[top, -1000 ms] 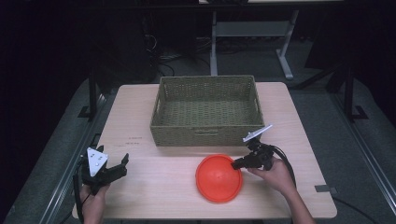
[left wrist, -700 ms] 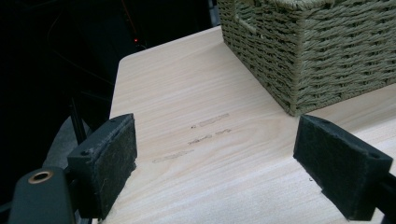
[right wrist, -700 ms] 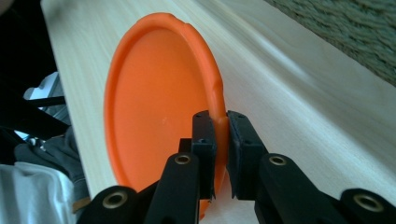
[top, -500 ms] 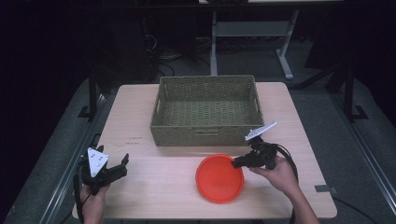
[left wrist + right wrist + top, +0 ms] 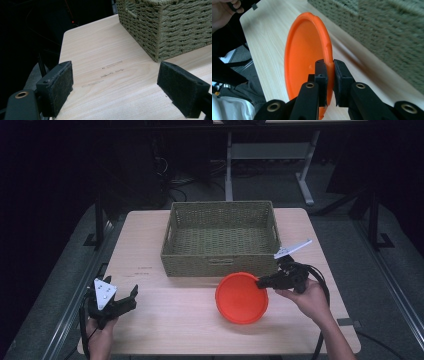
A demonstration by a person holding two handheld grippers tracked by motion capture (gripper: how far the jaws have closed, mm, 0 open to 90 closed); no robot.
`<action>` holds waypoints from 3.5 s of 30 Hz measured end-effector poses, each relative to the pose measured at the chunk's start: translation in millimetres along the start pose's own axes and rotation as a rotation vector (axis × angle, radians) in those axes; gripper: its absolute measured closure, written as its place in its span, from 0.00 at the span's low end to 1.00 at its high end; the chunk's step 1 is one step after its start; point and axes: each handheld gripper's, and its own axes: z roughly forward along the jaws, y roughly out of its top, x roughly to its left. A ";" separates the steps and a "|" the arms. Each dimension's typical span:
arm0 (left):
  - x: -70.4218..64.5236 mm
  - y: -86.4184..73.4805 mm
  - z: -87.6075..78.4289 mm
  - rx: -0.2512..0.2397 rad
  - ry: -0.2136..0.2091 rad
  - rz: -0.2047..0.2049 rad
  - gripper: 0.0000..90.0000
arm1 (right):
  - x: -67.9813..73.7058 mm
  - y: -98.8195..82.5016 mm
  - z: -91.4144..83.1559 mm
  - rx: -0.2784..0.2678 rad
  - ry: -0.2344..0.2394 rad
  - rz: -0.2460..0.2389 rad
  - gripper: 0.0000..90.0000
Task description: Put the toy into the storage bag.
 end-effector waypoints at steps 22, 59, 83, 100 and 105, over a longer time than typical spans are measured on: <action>-0.4 -1.0 0.9 0.001 -0.010 -0.001 0.14 | -5.7 44.1 -42.0 -0.045 -0.051 0.012 0.91; -0.4 -0.8 0.8 -0.004 -0.008 -0.004 0.14 | -1.9 116.4 -76.9 -0.087 -0.091 -0.002 0.91; 1.4 -2.2 2.0 0.002 -0.010 -0.010 0.14 | -18.2 166.5 -75.7 -0.104 -0.134 0.052 0.91; 0.1 -1.7 2.7 -0.001 -0.015 -0.007 0.14 | -47.2 178.3 -64.5 -0.116 -0.178 0.133 0.91; -0.1 -1.4 2.3 -0.002 -0.013 -0.003 0.14 | -52.7 179.2 -62.1 -0.122 -0.180 0.153 0.91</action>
